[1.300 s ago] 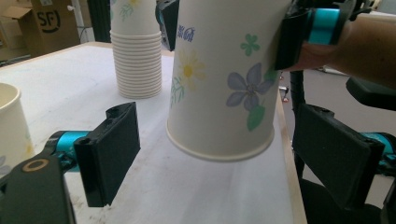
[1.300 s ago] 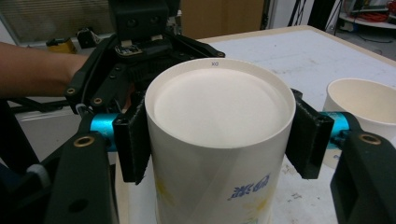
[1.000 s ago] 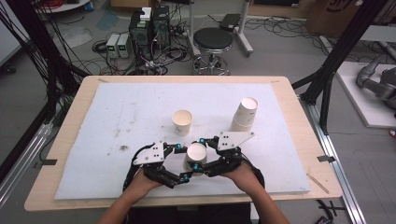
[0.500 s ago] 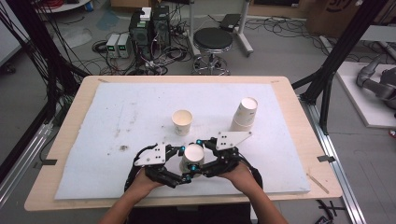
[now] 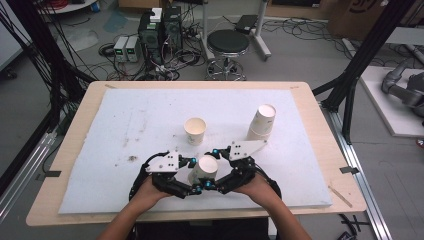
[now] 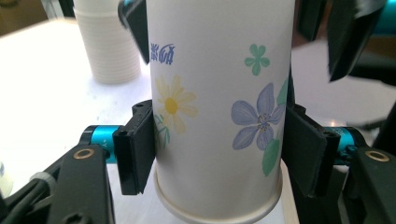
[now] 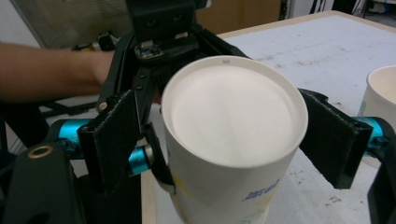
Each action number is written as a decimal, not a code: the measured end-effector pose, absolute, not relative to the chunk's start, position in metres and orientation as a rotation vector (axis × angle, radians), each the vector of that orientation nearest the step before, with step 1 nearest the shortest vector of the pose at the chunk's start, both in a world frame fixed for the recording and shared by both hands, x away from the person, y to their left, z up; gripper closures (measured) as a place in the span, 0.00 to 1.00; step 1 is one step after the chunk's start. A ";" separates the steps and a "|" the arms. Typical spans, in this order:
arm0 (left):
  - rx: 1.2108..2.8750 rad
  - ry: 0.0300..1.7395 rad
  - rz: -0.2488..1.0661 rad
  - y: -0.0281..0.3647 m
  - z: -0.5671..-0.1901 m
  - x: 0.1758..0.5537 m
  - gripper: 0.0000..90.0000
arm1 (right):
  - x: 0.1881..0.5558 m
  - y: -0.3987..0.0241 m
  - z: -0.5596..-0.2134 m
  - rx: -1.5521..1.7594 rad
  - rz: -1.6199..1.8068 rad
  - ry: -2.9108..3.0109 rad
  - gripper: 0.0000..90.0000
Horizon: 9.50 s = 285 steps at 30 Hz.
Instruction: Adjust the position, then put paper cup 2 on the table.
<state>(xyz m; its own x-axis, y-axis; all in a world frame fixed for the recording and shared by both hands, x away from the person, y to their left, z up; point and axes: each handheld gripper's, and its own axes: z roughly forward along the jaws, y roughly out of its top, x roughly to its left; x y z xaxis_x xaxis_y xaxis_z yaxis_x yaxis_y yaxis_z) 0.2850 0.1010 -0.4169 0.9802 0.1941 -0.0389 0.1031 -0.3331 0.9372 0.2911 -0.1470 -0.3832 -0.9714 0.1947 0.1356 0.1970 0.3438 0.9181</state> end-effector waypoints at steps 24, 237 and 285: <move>2.336 0.111 0.067 0.086 -0.387 0.297 0.38 | 0.301 -0.145 -0.368 -0.164 -1.440 -2.849 0.20; 1.748 0.628 0.330 0.190 -0.431 0.289 0.20 | 0.281 -0.227 -0.412 -0.533 -1.854 -2.770 0.40; 1.653 0.711 0.435 0.226 -0.428 0.288 0.20 | 0.301 -0.181 -0.427 -0.607 -1.952 -2.624 0.39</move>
<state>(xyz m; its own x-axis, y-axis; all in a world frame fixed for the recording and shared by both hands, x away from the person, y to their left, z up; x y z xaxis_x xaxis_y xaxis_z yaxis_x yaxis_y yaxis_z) 0.2879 0.2260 -0.4283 0.7414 0.6634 -0.1014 0.2123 -0.0885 0.9732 0.3005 -0.1810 -0.4274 -0.9170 0.3932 0.0677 0.1779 0.2510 0.9515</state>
